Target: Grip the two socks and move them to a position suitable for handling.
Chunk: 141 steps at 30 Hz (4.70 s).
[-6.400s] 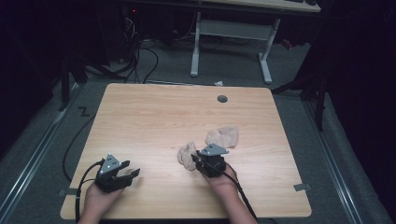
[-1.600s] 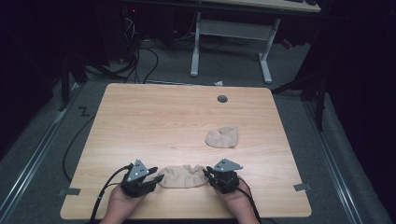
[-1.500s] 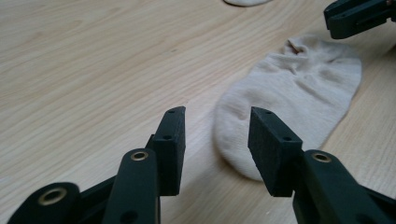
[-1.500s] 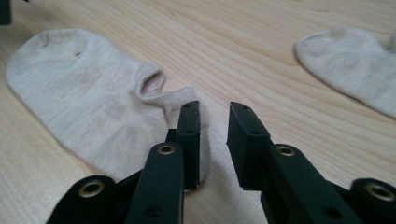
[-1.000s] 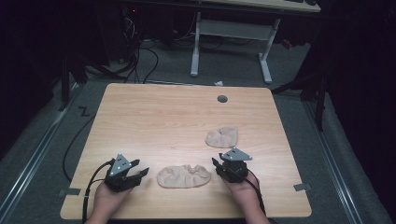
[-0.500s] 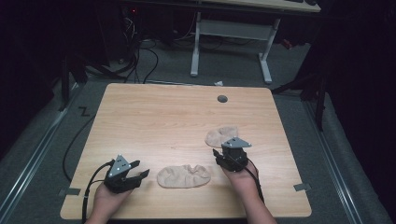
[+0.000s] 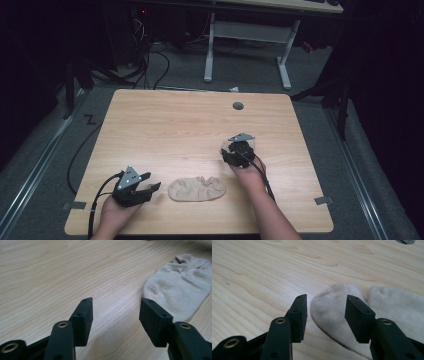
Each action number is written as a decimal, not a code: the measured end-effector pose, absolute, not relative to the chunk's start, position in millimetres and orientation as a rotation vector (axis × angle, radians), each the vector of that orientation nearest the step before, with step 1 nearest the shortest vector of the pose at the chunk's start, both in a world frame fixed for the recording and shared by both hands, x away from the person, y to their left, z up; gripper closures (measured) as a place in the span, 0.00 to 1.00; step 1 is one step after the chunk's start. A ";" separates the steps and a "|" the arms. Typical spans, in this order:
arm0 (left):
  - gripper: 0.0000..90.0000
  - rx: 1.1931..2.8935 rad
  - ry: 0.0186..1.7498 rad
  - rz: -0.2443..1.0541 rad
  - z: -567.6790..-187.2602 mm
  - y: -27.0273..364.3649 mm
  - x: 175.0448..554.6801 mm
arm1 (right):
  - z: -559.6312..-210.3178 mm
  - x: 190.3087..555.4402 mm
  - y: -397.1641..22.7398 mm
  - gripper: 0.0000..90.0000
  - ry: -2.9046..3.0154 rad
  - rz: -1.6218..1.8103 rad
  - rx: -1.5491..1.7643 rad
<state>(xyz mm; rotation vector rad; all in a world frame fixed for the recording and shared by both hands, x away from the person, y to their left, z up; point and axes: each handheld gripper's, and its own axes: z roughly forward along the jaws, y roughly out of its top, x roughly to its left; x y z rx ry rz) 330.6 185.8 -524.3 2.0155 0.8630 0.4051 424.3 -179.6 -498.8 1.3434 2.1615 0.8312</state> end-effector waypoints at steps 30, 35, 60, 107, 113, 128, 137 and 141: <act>0.49 2.041 0.826 0.385 -527.2 176.8 326.0 | -521.0 444.7 -175.7 0.94 2.183 0.770 1.392; 0.49 2.045 0.831 0.380 -528.5 176.6 326.8 | -519.0 447.6 -179.2 0.94 2.207 0.782 1.410; 0.49 2.044 0.829 0.380 -529.4 175.7 327.2 | -463.8 409.6 -177.4 0.94 2.128 0.953 1.264; 0.49 2.059 0.824 0.390 -530.4 175.0 327.8 | -464.3 404.2 -155.8 0.93 2.123 1.083 1.269; 0.49 2.059 0.822 0.394 -529.7 175.6 327.4 | -469.7 407.1 -119.3 0.94 2.194 1.111 1.196; 0.49 2.051 0.826 0.399 -529.4 178.5 328.1 | -460.9 406.5 -60.9 0.93 2.243 1.224 1.076; 0.49 2.062 0.820 0.396 -530.3 175.8 328.0 | -469.6 409.7 -111.9 0.92 2.163 1.141 1.218; 0.49 2.066 0.820 0.394 -530.7 175.1 327.9 | -480.6 408.3 -132.0 0.91 2.138 1.096 1.276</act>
